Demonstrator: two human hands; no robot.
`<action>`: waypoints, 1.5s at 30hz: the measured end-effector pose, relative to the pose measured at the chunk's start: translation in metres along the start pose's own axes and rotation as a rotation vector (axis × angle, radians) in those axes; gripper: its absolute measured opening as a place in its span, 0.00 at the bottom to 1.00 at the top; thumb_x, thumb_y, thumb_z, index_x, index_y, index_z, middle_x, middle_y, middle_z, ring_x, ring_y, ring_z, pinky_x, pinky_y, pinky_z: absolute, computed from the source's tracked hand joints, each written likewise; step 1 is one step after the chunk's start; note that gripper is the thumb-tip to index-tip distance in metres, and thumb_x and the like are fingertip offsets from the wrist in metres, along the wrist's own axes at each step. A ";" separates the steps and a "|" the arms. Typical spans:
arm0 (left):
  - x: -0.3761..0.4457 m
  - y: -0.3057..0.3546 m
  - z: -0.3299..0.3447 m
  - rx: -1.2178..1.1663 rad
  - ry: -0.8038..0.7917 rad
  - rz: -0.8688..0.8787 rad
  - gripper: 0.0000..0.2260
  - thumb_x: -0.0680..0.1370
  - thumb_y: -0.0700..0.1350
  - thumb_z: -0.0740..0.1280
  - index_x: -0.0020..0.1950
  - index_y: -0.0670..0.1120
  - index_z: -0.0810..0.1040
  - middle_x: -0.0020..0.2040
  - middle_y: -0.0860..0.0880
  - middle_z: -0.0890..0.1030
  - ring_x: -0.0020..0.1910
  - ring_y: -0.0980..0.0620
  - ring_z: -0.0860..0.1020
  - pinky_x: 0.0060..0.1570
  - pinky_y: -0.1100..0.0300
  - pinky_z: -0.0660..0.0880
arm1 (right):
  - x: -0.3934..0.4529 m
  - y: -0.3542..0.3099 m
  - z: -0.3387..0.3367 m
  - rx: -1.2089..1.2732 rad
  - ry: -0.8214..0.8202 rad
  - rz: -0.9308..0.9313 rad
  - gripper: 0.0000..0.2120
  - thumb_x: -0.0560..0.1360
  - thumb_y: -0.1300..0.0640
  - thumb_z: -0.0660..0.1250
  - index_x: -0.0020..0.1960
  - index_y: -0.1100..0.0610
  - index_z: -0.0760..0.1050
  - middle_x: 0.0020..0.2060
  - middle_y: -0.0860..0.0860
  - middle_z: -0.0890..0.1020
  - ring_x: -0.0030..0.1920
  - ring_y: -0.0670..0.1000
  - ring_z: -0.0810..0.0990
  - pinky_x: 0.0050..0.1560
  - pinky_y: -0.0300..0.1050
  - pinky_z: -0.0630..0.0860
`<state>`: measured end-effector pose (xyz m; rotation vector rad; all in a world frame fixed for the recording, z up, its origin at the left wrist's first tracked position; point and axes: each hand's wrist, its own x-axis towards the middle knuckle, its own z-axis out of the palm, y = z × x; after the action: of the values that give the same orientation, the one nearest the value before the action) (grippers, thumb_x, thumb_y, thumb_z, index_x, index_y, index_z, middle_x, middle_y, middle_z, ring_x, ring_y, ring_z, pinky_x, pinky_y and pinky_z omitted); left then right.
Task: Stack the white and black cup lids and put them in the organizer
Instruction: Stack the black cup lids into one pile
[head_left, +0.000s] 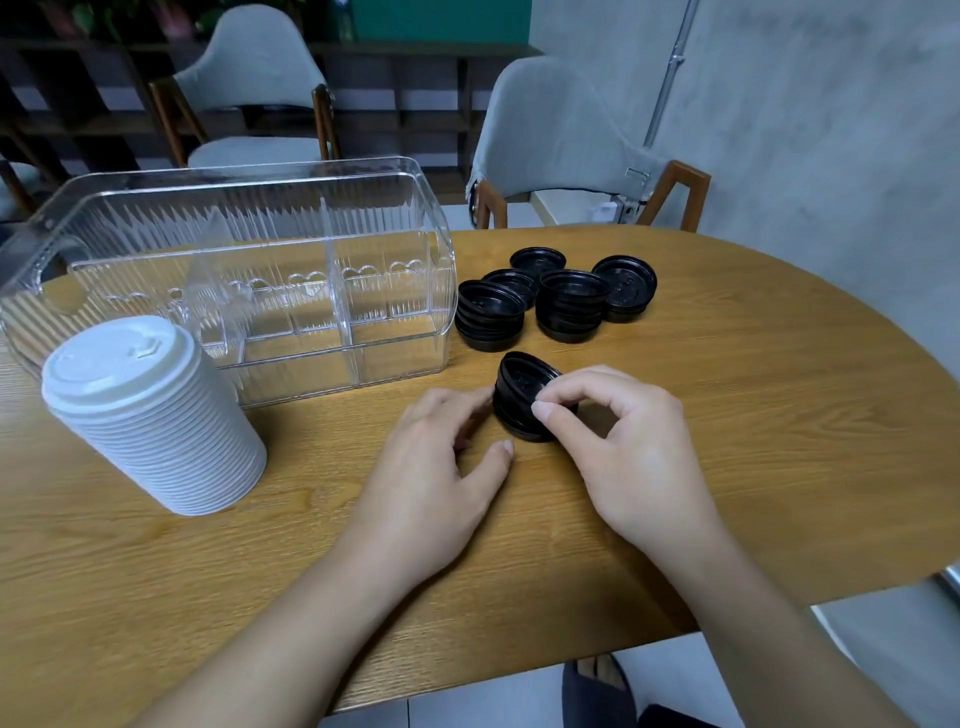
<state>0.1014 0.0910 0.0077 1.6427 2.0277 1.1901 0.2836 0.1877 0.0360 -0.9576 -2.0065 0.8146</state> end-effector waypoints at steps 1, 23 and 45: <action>0.000 0.002 -0.001 -0.022 0.014 0.002 0.22 0.83 0.52 0.75 0.78 0.58 0.80 0.64 0.62 0.80 0.63 0.59 0.80 0.66 0.61 0.77 | 0.000 -0.001 0.000 -0.008 0.037 -0.023 0.05 0.80 0.57 0.77 0.47 0.48 0.87 0.48 0.40 0.87 0.56 0.46 0.86 0.62 0.53 0.80; 0.004 0.012 -0.033 -1.034 -0.081 -0.167 0.20 0.84 0.50 0.74 0.73 0.42 0.82 0.66 0.41 0.87 0.64 0.47 0.86 0.65 0.51 0.83 | -0.011 -0.034 0.029 0.198 -0.062 -0.296 0.04 0.81 0.66 0.75 0.51 0.58 0.86 0.51 0.46 0.87 0.57 0.52 0.86 0.59 0.52 0.81; -0.011 -0.032 -0.046 0.275 -0.154 -0.020 0.39 0.71 0.76 0.67 0.80 0.64 0.70 0.72 0.68 0.73 0.76 0.59 0.65 0.76 0.53 0.63 | -0.011 -0.007 0.032 -0.321 -0.041 -0.256 0.20 0.78 0.51 0.80 0.69 0.49 0.84 0.61 0.40 0.85 0.65 0.47 0.77 0.70 0.50 0.67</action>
<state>0.0530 0.0615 0.0105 1.7689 2.1779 0.7776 0.2591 0.1677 0.0212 -0.8367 -2.2818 0.3826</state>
